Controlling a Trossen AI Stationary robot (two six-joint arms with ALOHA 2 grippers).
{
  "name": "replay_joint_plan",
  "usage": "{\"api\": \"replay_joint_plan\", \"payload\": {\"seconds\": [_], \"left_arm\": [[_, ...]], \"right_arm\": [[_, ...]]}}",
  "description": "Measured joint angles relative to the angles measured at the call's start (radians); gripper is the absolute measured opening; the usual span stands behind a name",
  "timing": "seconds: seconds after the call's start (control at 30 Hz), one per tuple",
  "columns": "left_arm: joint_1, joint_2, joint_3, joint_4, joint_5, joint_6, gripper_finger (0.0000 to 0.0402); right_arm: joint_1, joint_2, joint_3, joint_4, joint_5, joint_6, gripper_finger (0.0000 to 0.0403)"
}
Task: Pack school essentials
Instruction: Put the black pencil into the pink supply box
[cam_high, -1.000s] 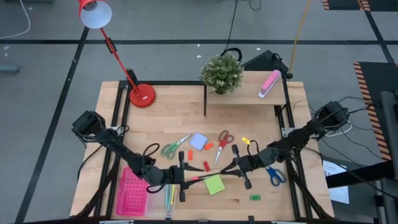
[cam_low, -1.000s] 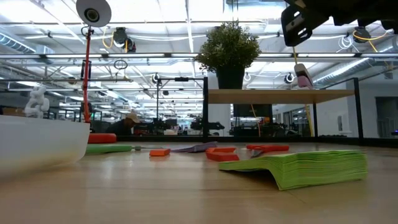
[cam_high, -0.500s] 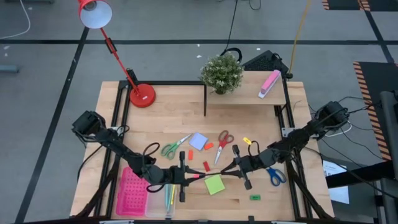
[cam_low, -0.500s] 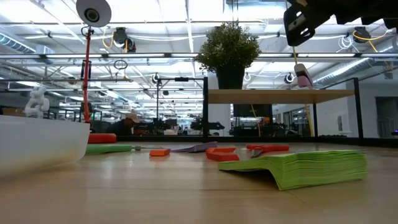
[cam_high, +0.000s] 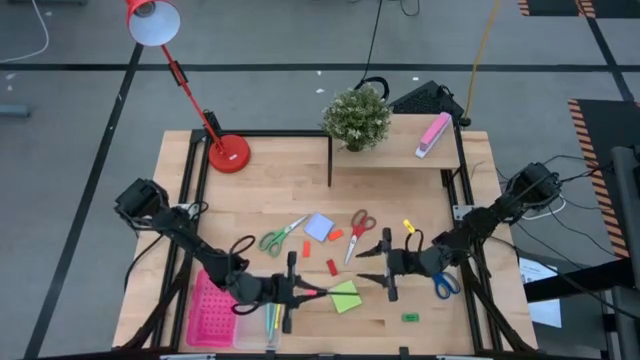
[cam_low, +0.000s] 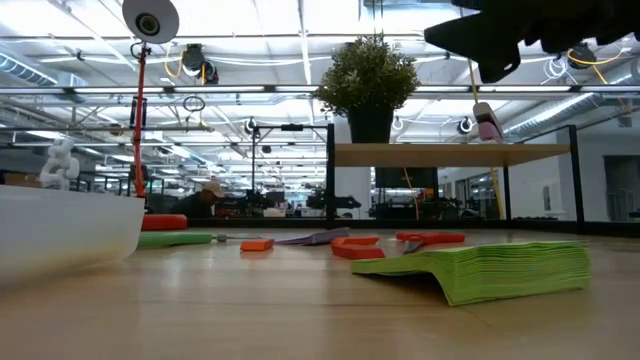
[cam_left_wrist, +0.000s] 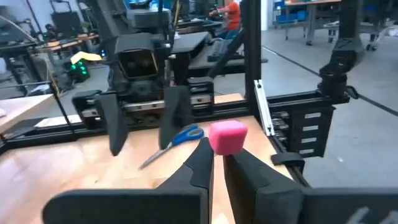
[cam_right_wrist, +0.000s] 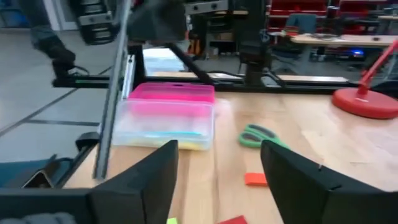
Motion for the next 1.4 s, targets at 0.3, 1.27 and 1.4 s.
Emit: {"api": "replay_joint_plan", "payload": {"seconds": [0.3, 1.27, 1.4], "left_arm": [[-0.026, -0.093, -0.001, -0.275, -0.013, -0.121, 0.0015], [-0.122, -0.355, 0.0, -1.055, 0.377, -0.936, 0.0029], [-0.098, -0.323, -0.001, -1.019, 0.461, -0.958, 0.003]], "right_arm": [[0.002, 0.0, 0.0, -0.078, -0.018, 0.024, 0.0244], [0.029, 0.0, 0.0, -0.211, -0.028, 0.079, 0.0233], [0.029, 0.0, 0.0, -0.211, -0.028, 0.079, 0.0233]]}}
